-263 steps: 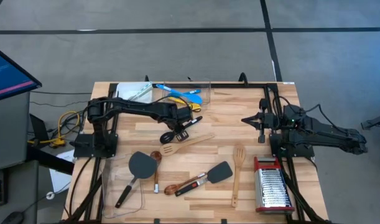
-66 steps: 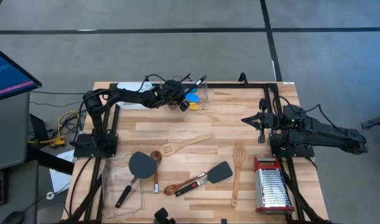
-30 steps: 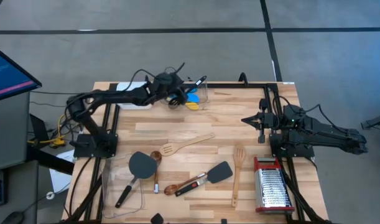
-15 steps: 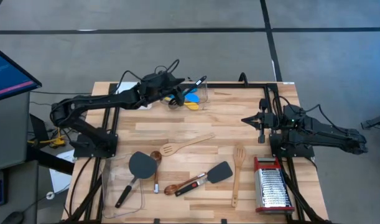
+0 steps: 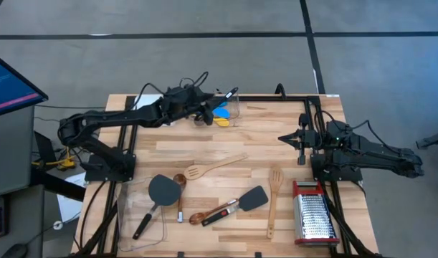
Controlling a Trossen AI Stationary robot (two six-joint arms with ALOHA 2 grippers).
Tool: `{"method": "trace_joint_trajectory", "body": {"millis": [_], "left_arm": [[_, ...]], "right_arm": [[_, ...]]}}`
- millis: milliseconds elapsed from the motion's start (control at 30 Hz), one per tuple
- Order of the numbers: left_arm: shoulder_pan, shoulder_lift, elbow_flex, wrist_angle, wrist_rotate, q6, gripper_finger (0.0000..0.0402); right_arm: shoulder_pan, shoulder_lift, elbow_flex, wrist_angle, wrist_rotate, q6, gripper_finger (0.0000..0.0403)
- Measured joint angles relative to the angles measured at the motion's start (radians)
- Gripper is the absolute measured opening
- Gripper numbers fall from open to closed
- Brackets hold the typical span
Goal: Pick & Place Kitchen Items
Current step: Put the brown slotted spoon into the top transparent bin
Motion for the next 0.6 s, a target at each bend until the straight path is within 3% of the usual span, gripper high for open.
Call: {"method": "trace_joint_trajectory", "body": {"millis": [600], "left_arm": [[-0.337,0.0,0.0,-0.011,0.001,-0.002,0.014]], "right_arm": [[0.0,0.0,0.0,0.0,0.0,0.0,0.0]]}}
